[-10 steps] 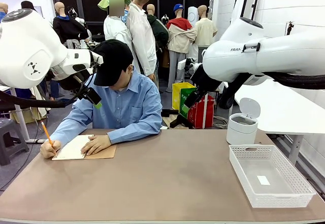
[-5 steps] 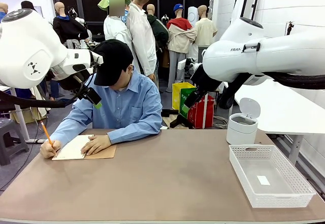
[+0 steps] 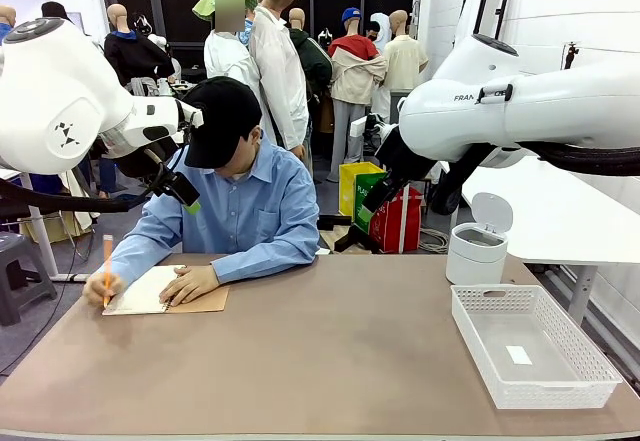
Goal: Sort the paper based on its condition.
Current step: If a person hands you a paper, place it in the Organizing basket , and if it's crumpled, put it in the Trash can.
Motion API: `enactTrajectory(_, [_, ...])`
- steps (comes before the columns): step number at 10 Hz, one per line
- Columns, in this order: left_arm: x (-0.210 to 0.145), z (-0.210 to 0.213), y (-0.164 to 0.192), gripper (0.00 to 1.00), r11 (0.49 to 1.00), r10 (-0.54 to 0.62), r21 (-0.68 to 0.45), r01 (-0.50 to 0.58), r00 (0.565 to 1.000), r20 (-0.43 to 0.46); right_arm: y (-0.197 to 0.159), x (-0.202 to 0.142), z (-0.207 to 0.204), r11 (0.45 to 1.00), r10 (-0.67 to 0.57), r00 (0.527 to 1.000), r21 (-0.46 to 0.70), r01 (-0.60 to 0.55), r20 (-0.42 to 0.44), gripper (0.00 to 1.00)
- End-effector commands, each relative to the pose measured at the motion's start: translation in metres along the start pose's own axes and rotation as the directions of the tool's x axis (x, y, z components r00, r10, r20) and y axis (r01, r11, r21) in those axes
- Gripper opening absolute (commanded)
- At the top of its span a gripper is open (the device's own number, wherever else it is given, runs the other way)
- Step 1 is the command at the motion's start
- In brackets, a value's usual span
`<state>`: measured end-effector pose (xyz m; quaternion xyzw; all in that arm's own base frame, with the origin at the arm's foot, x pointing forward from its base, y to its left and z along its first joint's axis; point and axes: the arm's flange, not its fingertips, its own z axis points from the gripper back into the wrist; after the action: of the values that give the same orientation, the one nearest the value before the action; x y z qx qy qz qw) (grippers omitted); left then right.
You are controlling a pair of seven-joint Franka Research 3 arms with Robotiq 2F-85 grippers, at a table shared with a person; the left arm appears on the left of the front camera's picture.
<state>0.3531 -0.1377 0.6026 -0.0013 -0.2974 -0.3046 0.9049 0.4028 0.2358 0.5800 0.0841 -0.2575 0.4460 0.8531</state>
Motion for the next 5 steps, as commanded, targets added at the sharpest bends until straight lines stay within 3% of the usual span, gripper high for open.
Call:
enactTrajectory(1, [0.0000,0.0009,0.0006,1.00,1.000,-0.005,-0.003,0.005,1.000,0.003,0.0007,0.0000,-0.0007,1.000,-0.005,1.000,-0.001,0.005,-0.003,1.00])
enactTrajectory(5, [0.0000,0.0009,0.0006,1.00,1.000,-0.005,-0.003,0.005,1.000,0.003,0.0007,0.0000,-0.0007,1.000,-0.005,1.000,-0.001,0.005,-0.003,1.00])
